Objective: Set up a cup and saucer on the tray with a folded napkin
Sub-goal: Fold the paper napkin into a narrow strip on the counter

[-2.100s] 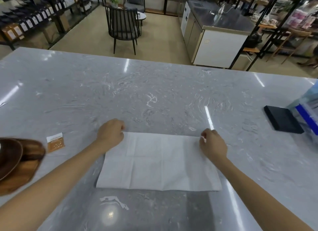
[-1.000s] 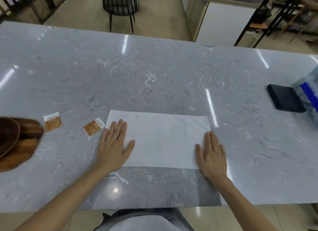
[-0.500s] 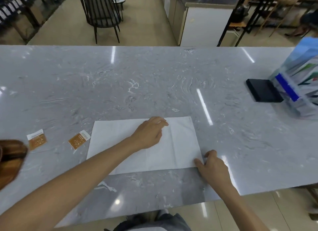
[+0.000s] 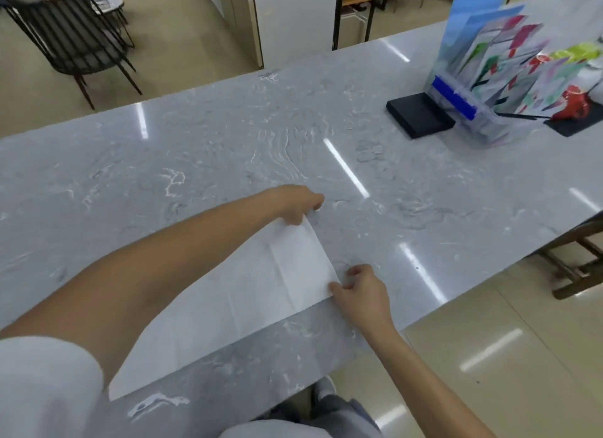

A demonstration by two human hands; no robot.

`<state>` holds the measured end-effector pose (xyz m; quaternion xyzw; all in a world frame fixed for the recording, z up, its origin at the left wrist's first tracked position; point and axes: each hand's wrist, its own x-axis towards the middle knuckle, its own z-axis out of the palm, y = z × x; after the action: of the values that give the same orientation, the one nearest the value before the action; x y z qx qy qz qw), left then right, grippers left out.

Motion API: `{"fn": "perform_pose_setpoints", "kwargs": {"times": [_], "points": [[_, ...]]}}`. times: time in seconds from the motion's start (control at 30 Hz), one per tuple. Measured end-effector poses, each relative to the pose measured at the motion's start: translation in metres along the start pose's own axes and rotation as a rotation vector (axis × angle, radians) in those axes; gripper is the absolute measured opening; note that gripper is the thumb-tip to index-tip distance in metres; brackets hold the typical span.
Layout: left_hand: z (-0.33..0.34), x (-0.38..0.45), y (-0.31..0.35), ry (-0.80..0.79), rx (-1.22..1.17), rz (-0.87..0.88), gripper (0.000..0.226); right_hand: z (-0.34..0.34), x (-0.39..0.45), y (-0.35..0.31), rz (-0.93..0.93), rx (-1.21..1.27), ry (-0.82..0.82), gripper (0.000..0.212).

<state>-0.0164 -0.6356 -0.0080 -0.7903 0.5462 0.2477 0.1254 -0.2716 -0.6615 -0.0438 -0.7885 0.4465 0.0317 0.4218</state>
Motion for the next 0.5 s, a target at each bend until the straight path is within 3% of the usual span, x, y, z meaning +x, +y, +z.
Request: {"fn": "perform_pose_setpoints", "kwargs": {"times": [0.13, 0.23, 0.37, 0.5], "points": [[-0.011, 0.010, -0.007, -0.048, 0.060, 0.037, 0.031, 0.001, 0.000, 0.004, 0.126, 0.281, -0.037, 0.030], [-0.013, 0.016, -0.013, -0.081, 0.070, 0.055, 0.024, -0.001, 0.004, 0.002, 0.159, 0.437, -0.096, 0.004], [-0.010, 0.014, -0.027, -0.015, -0.018, 0.081, 0.023, -0.011, 0.008, -0.001, 0.184, 0.613, -0.181, 0.022], [-0.017, 0.001, -0.052, 0.106, -0.104, 0.084, 0.015, -0.029, 0.020, -0.010, 0.165, 0.711, -0.238, 0.006]]}}
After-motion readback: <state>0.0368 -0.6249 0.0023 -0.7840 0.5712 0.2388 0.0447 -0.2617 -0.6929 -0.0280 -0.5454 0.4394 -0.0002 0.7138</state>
